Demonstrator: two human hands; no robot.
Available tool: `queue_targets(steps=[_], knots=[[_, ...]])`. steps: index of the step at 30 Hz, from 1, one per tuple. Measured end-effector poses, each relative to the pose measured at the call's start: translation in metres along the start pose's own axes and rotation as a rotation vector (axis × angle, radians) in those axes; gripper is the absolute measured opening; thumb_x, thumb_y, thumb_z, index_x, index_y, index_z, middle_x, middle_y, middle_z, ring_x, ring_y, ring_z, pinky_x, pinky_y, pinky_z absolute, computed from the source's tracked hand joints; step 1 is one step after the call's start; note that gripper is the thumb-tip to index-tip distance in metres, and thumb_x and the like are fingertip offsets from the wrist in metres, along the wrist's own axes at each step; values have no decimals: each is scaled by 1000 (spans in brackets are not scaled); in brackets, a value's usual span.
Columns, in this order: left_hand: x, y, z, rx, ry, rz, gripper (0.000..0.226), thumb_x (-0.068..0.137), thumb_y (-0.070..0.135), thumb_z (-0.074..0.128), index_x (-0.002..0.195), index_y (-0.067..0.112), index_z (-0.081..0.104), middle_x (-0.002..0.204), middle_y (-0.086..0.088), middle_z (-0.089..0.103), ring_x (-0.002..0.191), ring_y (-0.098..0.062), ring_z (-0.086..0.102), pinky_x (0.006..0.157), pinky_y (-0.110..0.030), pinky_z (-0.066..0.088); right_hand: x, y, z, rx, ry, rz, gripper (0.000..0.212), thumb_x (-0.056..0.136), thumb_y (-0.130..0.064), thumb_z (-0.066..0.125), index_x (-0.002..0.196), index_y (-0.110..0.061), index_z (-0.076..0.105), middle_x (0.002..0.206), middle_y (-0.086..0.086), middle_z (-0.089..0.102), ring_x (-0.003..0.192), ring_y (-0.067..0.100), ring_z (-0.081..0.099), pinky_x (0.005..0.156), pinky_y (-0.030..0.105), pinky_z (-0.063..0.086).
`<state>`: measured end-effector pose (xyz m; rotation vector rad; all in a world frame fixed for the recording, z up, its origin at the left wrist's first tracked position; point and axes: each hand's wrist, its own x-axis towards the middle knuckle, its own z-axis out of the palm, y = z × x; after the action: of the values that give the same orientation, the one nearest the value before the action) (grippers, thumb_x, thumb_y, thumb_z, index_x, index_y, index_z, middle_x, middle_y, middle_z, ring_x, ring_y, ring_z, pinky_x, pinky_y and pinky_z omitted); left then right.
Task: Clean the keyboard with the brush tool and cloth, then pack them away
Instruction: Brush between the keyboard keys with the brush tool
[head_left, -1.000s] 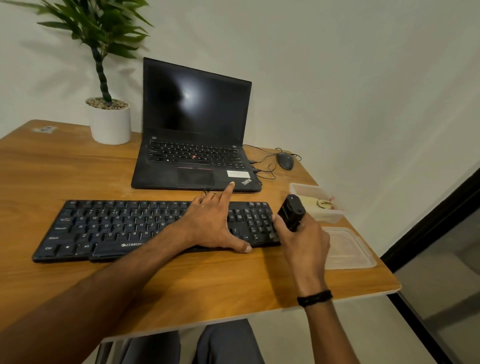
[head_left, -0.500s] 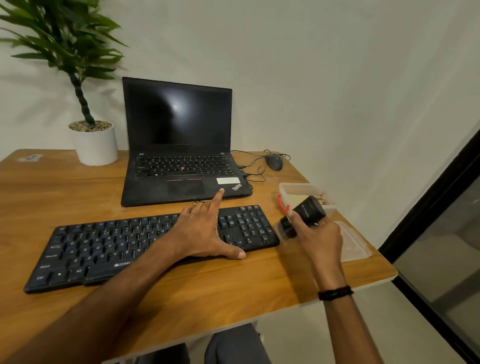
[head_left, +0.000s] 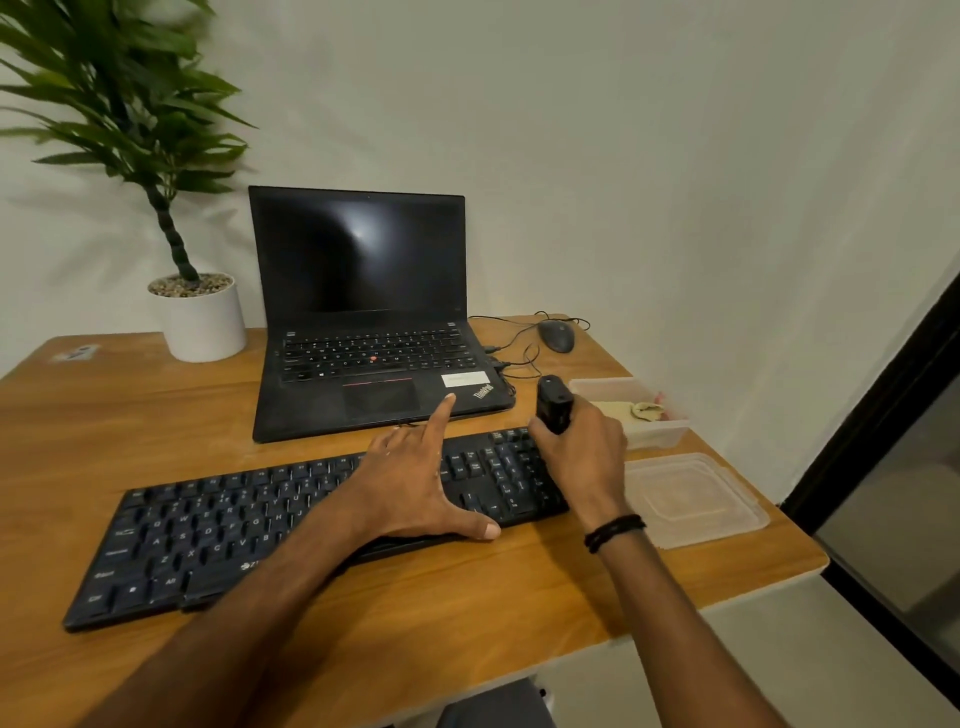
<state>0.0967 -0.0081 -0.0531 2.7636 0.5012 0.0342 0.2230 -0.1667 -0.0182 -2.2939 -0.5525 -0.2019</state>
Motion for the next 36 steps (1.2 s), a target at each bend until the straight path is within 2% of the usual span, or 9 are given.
queue_targets(steps=[5, 9, 14, 18, 23, 26, 28, 32, 36], knots=[[0, 1, 2, 17, -4, 2, 156, 48, 101, 60, 157, 31, -27, 166, -9, 27, 152, -30, 28, 127, -48, 15, -4, -11, 5, 169, -268, -87, 33, 83, -46, 75, 107, -23, 71, 97, -11, 72, 86, 3, 65, 57, 9, 42], [0, 1, -1, 6, 12, -6, 156, 48, 100, 62, 157, 32, -27, 166, -9, 29, 151, -29, 29, 127, -48, 14, 1, -16, 10, -7, -36, -63, 36, 89, -43, 68, 115, -19, 66, 107, -2, 71, 98, 13, 64, 72, 18, 44], [-2, 0, 3, 14, 6, 8, 156, 48, 101, 60, 155, 32, -30, 167, -9, 25, 152, -30, 27, 127, -49, 14, -5, -24, 21, 110, -256, -141, 34, 87, -41, 72, 114, -21, 67, 103, -5, 72, 91, 8, 66, 66, 13, 47], [0, 3, -2, -1, 14, -6, 156, 48, 99, 63, 156, 32, -28, 166, -8, 27, 151, -30, 28, 126, -49, 15, 10, -20, 15, -30, 14, -63, 31, 91, -35, 67, 118, -19, 64, 111, 2, 71, 106, 19, 65, 74, 22, 41], [-3, 5, 1, 18, -2, 0, 155, 52, 97, 64, 157, 29, -27, 166, -9, 26, 151, -29, 27, 126, -47, 15, 11, -18, 16, 214, -324, -88, 35, 84, -44, 74, 111, -23, 69, 100, -9, 71, 88, 3, 65, 63, 11, 44], [-1, 4, -2, 10, 14, -4, 156, 50, 98, 63, 157, 31, -27, 166, -8, 27, 151, -28, 28, 126, -47, 15, 17, -19, 16, 161, -135, -54, 31, 87, -41, 71, 109, -20, 69, 92, -9, 69, 91, 8, 65, 66, 10, 41], [0, 3, -1, 2, 18, -2, 156, 49, 99, 63, 157, 30, -27, 166, -7, 26, 151, -28, 28, 126, -47, 15, 13, -23, 20, 68, -54, -97, 36, 90, -40, 69, 119, -20, 66, 107, -4, 71, 102, 13, 65, 67, 11, 38], [-3, 4, 3, -5, 16, 17, 156, 51, 99, 63, 159, 27, -23, 168, -7, 24, 152, -26, 27, 126, -46, 16, 3, -24, 29, 134, -352, -200, 33, 84, -47, 73, 107, -23, 69, 95, -10, 71, 82, 7, 67, 59, 13, 48], [-4, 7, -2, -5, 33, 1, 156, 51, 96, 65, 159, 28, -24, 166, -8, 27, 150, -28, 29, 125, -45, 16, 7, -21, 19, 135, -106, -114, 34, 88, -41, 70, 116, -20, 67, 102, -8, 71, 87, 5, 67, 65, 7, 43]])
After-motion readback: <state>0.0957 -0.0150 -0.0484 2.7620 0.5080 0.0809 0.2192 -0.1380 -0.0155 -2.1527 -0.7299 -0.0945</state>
